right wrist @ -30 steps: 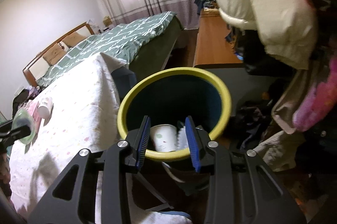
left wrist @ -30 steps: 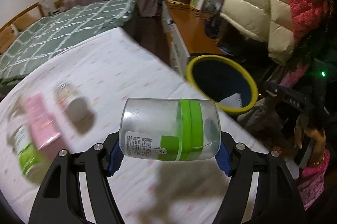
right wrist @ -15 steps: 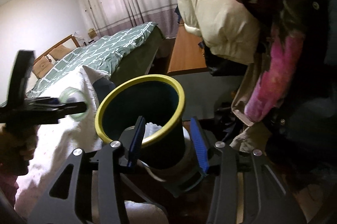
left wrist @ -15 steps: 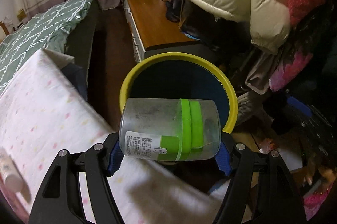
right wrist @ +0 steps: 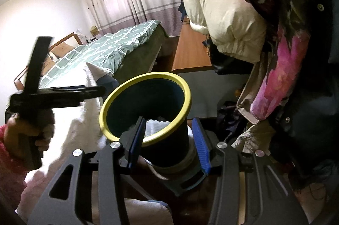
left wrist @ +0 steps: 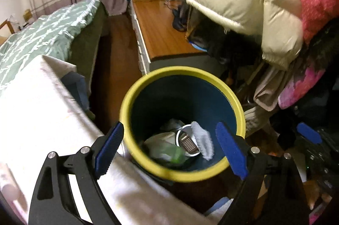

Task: Collect trash
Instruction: 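Carry the jar with the left gripper over the bin and release, then move both tools back over the table toward the remaining items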

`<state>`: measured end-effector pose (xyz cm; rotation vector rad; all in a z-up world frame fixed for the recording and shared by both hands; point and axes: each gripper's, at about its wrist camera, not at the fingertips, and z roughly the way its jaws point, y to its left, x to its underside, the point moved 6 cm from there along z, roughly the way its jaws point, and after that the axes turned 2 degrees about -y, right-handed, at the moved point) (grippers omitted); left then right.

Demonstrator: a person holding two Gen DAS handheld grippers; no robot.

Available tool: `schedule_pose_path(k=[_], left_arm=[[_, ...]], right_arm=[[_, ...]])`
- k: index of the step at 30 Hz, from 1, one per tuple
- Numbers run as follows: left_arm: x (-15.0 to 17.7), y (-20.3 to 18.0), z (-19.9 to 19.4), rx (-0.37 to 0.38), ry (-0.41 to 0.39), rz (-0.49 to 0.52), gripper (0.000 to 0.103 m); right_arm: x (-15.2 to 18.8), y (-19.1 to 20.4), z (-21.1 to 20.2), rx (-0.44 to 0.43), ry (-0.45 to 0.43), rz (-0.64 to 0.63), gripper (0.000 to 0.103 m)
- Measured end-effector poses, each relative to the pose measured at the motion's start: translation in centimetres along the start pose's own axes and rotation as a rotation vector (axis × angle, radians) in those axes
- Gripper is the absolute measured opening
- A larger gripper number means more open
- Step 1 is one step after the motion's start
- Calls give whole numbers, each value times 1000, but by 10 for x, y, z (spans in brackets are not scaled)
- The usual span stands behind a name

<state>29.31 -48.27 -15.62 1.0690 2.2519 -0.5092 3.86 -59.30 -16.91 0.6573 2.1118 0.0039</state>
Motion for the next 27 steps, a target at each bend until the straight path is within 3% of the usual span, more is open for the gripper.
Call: schedule_pose_path(k=[6, 11, 19, 27], left_arm=[[28, 32, -89, -40, -128, -45, 94], [75, 81, -168, -162, -226, -118, 97], [167, 176, -252, -417, -254, -280, 98], [247, 273, -289, -578, -268, -437, 98]], right_arm=[[0, 16, 5, -21, 15, -29, 44], [3, 40, 15, -47, 43, -66, 45], [-1, 102, 26, -130, 68, -167, 45], [-7, 197, 35, -274, 94, -297, 45]])
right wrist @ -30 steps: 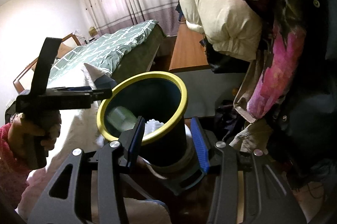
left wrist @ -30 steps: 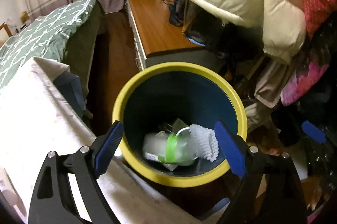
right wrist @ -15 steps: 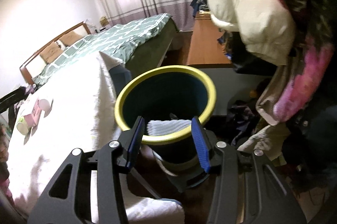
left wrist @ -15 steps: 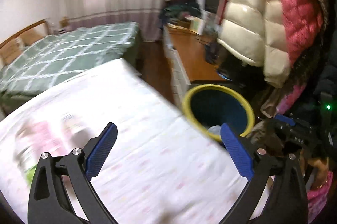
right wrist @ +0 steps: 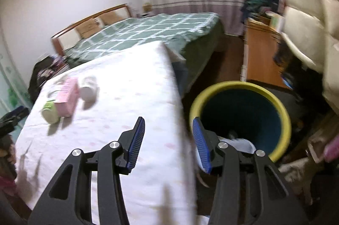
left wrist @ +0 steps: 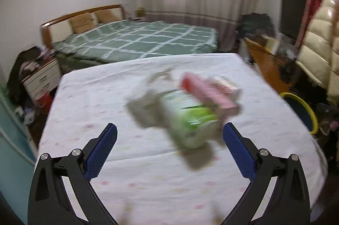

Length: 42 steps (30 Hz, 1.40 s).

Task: Collect trash
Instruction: 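Move both tools back over the table toward the remaining items, then grasp the white tissue with the right gripper and lift it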

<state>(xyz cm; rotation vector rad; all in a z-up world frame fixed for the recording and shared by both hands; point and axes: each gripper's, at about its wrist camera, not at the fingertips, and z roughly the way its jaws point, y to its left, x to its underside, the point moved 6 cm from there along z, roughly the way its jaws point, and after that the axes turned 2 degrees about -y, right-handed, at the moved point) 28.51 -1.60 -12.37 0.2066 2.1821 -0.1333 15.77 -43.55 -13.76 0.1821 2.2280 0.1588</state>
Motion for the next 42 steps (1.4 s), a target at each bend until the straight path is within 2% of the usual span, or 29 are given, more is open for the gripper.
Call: schedule_pose_path(k=[4, 9, 15, 19, 23, 25, 26, 31, 33, 34, 35, 36, 37, 42], left_arm=[[9, 41, 11, -81, -9, -38, 98], [16, 56, 21, -128, 0, -65, 98], [21, 73, 27, -106, 11, -164, 98], [23, 69, 22, -120, -7, -162, 98], [21, 63, 17, -135, -21, -145, 98], [21, 63, 15, -140, -30, -144, 98], [21, 62, 14, -137, -29, -143, 98], [23, 62, 16, -130, -7, -156, 98], [24, 61, 17, -126, 1, -161, 98], [25, 61, 17, -125, 3, -161, 98], [25, 60, 17, -125, 3, -161, 98], [25, 60, 17, -126, 2, -161, 98], [25, 59, 17, -127, 3, -160, 98], [26, 59, 18, -127, 9, -159, 98]], right_arm=[[-24, 51, 16, -84, 0, -79, 45], [-53, 122, 40, -189, 17, -163, 45], [-75, 221, 80, -316, 77, -281, 45], [-79, 288, 120, -365, 164, -365, 45], [-76, 332, 167, -330, 247, -428, 46], [-73, 350, 189, -292, 282, -465, 52], [-71, 356, 196, -276, 296, -483, 57], [-55, 367, 217, -209, 363, -539, 56], [-53, 365, 225, -196, 382, -538, 39], [-56, 363, 226, -170, 363, -544, 33], [-58, 363, 226, -175, 358, -539, 27], [-59, 364, 226, -185, 356, -528, 15], [-63, 364, 221, -201, 343, -517, 10], [-84, 363, 200, -242, 267, -474, 9]])
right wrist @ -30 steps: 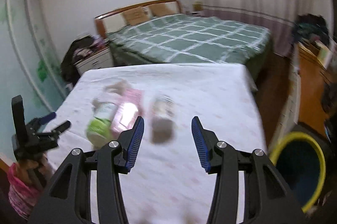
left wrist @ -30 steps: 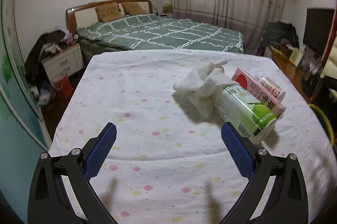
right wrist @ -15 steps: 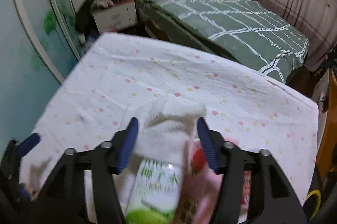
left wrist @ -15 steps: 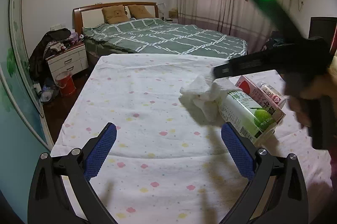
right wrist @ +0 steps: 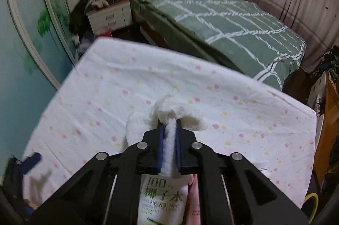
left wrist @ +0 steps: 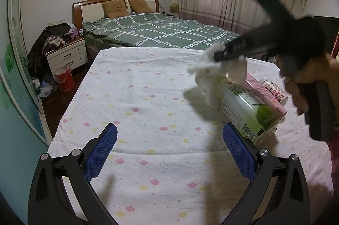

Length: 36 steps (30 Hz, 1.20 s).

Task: Collect trash
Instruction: 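Grasp the white tissue with the right gripper and lift it, then carry the tissue with the right gripper toward the bin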

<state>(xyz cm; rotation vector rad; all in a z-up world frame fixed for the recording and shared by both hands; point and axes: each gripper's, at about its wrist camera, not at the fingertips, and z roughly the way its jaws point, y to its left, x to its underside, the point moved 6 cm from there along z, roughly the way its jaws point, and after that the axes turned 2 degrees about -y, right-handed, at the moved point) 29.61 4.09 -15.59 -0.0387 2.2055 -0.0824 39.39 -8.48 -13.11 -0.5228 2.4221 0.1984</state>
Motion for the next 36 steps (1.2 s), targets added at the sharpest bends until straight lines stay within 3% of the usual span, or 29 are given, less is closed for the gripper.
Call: schedule_pose_path(k=[9, 14, 25, 36], left_arm=[[0, 0, 0, -2, 6, 0, 98], [0, -1, 1, -3, 6, 2, 98], [1, -7, -1, -17, -7, 32, 98], [0, -12, -5, -28, -18, 58, 98]], right_arm=[[-27, -15, -80, -60, -177, 60, 9], [-20, -40, -122, -58, -253, 98, 9], [86, -147, -201, 135, -334, 307, 9], [224, -276, -210, 361, -231, 612, 10]])
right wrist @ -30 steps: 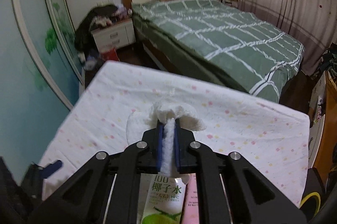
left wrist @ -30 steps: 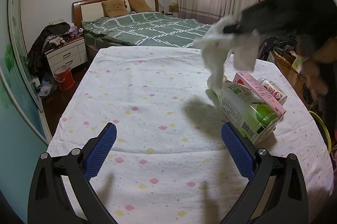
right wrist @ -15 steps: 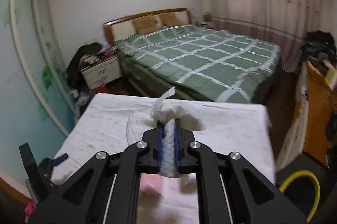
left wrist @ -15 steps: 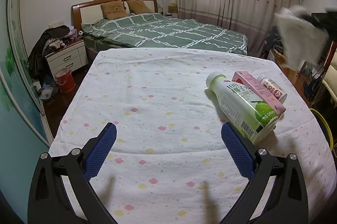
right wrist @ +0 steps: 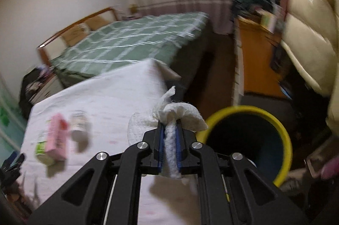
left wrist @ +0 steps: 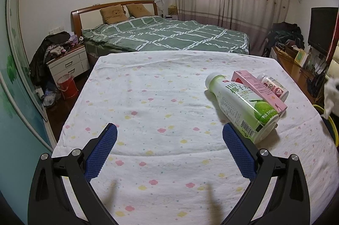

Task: Collect trash
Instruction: 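Carry the tissue with the right gripper toward the bin, then open the right gripper over the bin to drop the tissue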

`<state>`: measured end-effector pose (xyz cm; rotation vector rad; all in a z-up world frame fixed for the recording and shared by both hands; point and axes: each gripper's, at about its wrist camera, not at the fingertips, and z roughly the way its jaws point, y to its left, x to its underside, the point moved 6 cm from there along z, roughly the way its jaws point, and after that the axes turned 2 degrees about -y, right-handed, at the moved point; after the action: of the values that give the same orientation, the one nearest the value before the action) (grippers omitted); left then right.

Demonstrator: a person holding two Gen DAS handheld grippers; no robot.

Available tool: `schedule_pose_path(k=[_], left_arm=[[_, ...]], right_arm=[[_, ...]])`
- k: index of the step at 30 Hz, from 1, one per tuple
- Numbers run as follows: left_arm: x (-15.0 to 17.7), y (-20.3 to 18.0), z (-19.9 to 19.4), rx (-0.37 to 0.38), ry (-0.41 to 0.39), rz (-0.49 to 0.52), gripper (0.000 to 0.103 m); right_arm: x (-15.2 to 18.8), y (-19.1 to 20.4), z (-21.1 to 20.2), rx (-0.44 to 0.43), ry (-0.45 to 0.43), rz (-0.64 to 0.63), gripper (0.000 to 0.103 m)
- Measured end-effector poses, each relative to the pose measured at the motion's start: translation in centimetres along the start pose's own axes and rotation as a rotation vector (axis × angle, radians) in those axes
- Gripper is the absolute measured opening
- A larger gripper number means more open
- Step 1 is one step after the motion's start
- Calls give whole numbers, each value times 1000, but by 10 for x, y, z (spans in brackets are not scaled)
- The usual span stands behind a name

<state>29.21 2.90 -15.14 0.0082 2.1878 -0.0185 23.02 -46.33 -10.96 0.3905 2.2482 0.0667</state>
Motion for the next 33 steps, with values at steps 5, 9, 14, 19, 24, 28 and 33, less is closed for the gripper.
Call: schedule_pose_path(k=[5, 9, 14, 19, 24, 28, 33], left_arm=[[1, -1, 1, -3, 7, 4, 98], [0, -2, 0, -7, 9, 14, 98], [0, -1, 1, -8, 14, 14, 98], [0, 0, 1, -12, 13, 23, 98], [0, -4, 1, -5, 12, 32, 98], [3, -26, 1, 43, 33, 66, 98], [4, -66, 3, 85, 62, 131, 98]], right_arm=[[19, -63, 17, 98, 26, 91, 11], [30, -96, 32, 163, 53, 128, 17], [36, -125, 34, 274, 18, 176, 48], [44, -123, 28, 261, 6, 180, 49], [44, -112, 27, 231, 7, 160, 49], [44, -102, 29, 210, 9, 144, 50], [46, -94, 33, 168, 16, 138, 50]])
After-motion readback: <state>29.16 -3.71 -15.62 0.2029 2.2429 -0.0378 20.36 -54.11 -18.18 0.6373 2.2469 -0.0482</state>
